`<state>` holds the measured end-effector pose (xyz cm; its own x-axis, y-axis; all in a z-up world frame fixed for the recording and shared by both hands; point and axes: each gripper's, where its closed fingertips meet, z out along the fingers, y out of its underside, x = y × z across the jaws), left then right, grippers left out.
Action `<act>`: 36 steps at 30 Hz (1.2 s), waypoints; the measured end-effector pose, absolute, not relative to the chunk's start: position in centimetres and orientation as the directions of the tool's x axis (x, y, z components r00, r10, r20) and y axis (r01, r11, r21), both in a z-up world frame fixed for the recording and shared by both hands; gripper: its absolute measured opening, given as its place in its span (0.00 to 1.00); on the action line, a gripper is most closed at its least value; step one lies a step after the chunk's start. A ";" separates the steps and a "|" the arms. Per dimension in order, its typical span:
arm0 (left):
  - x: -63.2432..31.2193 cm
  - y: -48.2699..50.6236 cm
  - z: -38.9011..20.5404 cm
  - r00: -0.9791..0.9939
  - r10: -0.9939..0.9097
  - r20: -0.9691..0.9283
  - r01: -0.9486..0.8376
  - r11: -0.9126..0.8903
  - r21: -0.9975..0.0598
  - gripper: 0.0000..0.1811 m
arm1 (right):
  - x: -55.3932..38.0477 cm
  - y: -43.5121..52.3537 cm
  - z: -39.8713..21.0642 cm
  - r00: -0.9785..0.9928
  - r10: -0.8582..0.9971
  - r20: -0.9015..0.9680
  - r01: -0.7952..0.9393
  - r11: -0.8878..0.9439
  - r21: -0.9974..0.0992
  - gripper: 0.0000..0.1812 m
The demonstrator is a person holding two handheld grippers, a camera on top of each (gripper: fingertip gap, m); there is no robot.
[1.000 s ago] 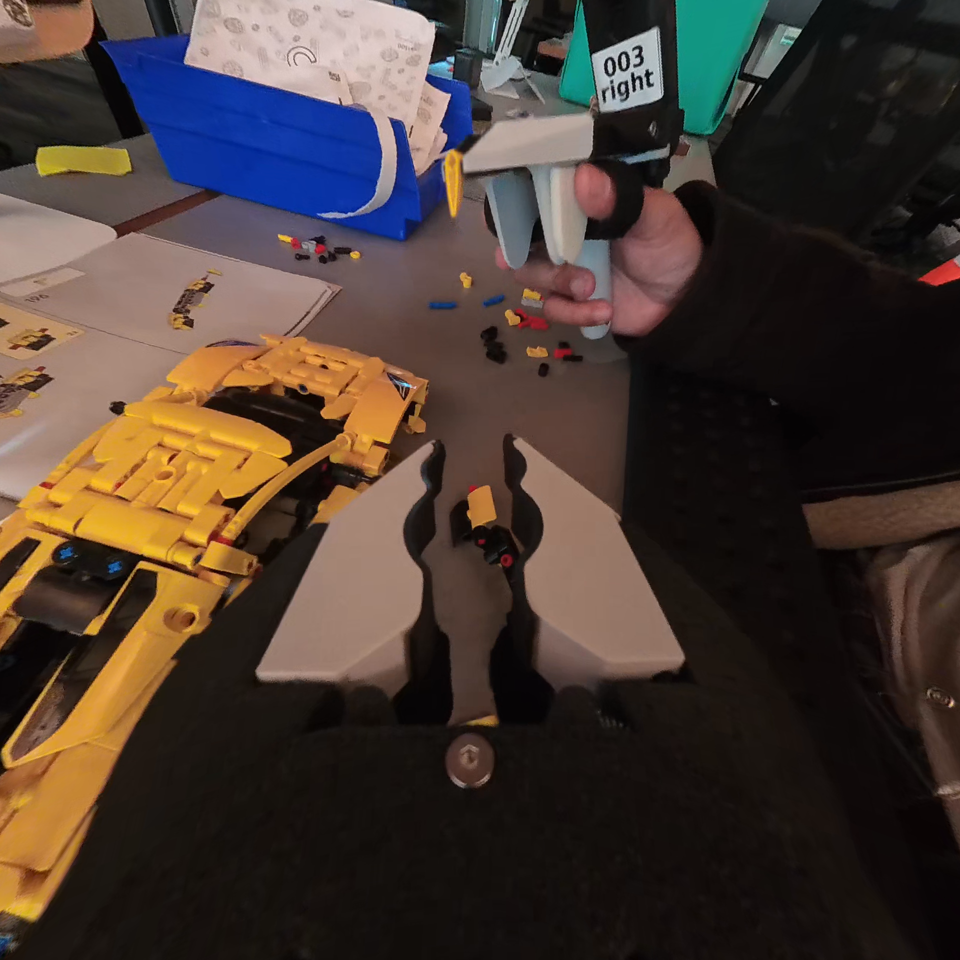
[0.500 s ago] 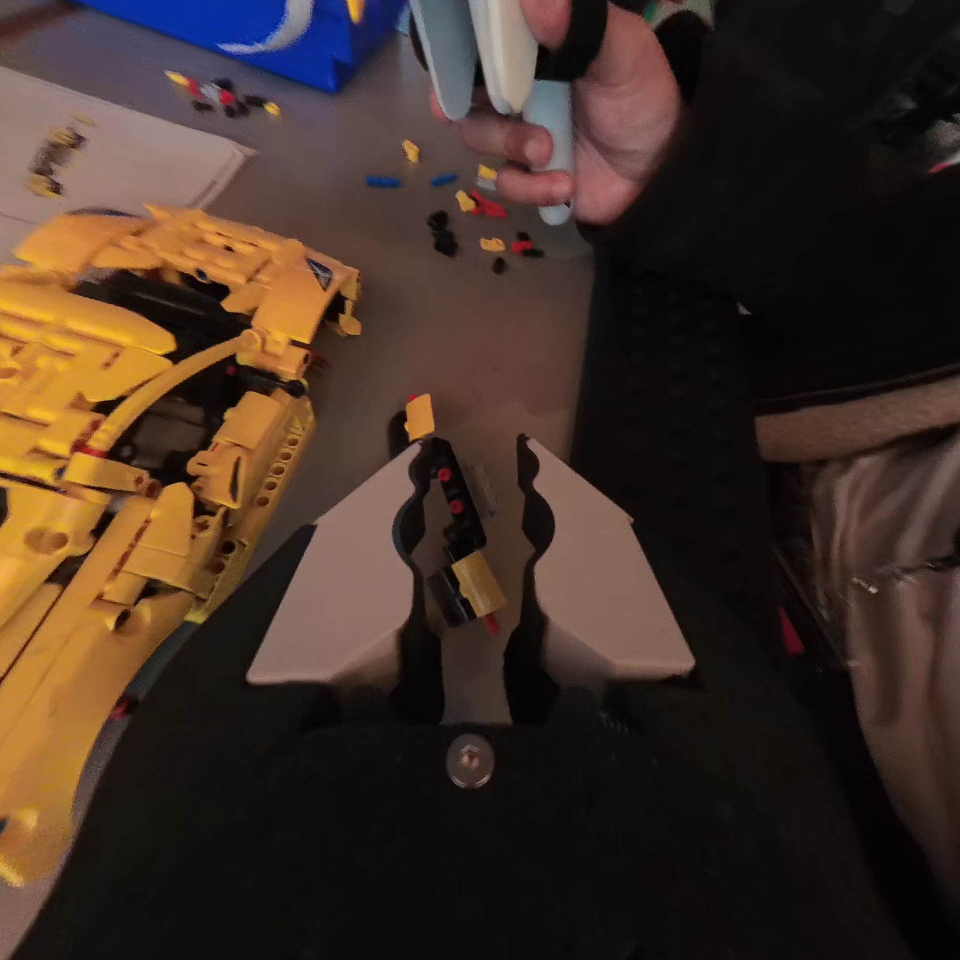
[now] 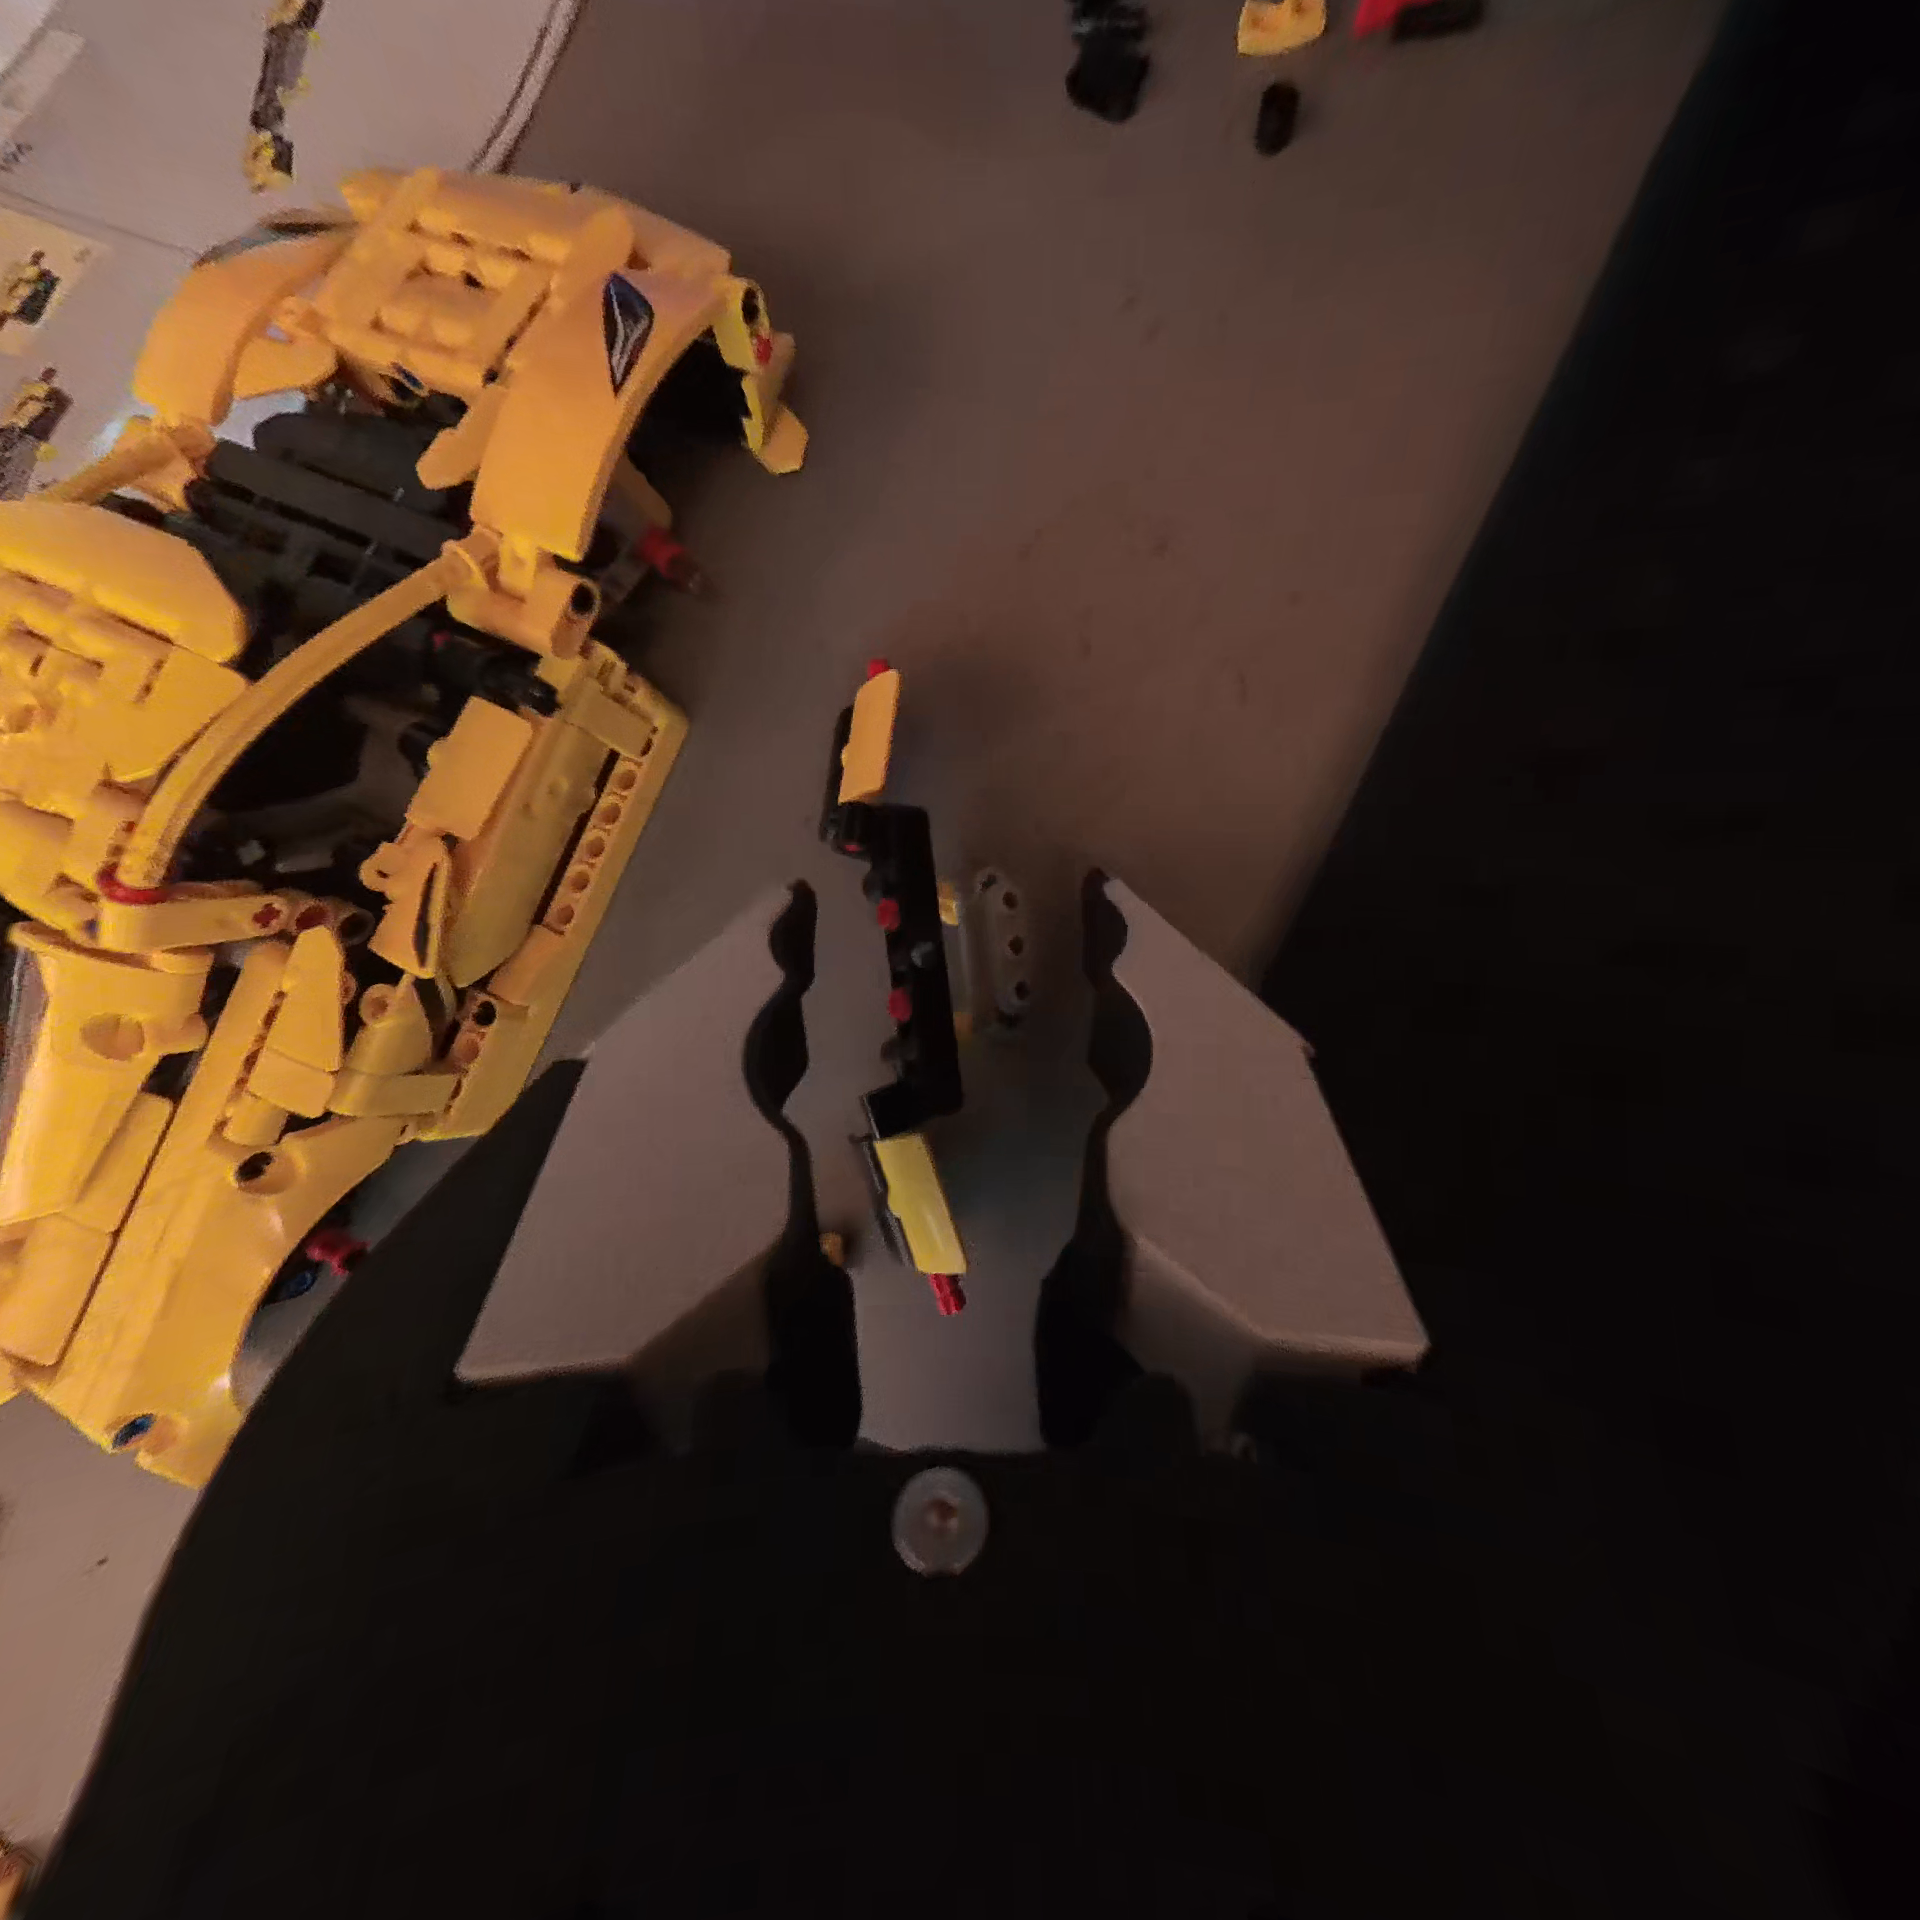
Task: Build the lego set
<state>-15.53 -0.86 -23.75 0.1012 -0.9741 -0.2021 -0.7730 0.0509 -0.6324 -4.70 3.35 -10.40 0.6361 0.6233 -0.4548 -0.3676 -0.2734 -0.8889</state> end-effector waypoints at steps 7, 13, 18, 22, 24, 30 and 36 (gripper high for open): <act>-15.9 0.0 -21.9 0.108 -0.989 0.103 -0.665 -0.149 -0.732 0.15 | -5.7 3.0 -10.6 0.618 0.657 -0.431 -0.326 -0.285 -0.901 0.03; -16.8 0.6 -14.5 -0.164 -0.712 0.682 -0.318 -0.617 -0.720 0.15 | -9.4 1.5 -11.3 0.548 0.768 -0.332 -0.172 -0.285 -0.943 0.03; -17.5 -0.9 -13.3 -0.294 -0.594 0.749 -0.321 -0.677 -0.663 0.15 | -10.9 0.8 -12.0 0.513 0.802 -0.304 -0.106 -0.293 -0.950 0.03; -17.7 -0.8 -14.9 -0.239 -0.611 0.755 -0.371 -0.661 -0.652 0.15 | -10.7 1.0 -12.1 0.516 0.793 -0.322 -0.119 -0.307 -0.944 0.03; -17.5 -1.2 -16.0 -0.202 -0.645 0.737 -0.416 -0.625 -0.661 0.15 | -10.6 1.0 -12.1 0.517 0.792 -0.324 -0.119 -0.309 -0.944 0.03; -17.7 -2.8 -19.6 -0.036 -0.684 0.728 -0.605 -0.565 -0.561 0.15 | -11.0 1.0 -12.8 0.520 0.794 -0.314 -0.081 -0.320 -0.944 0.03; -18.6 -5.6 -20.4 -0.032 -0.696 0.718 -0.736 -0.469 -0.488 0.15 | -10.8 1.1 -12.6 0.516 0.790 -0.331 -0.102 -0.326 -0.940 0.03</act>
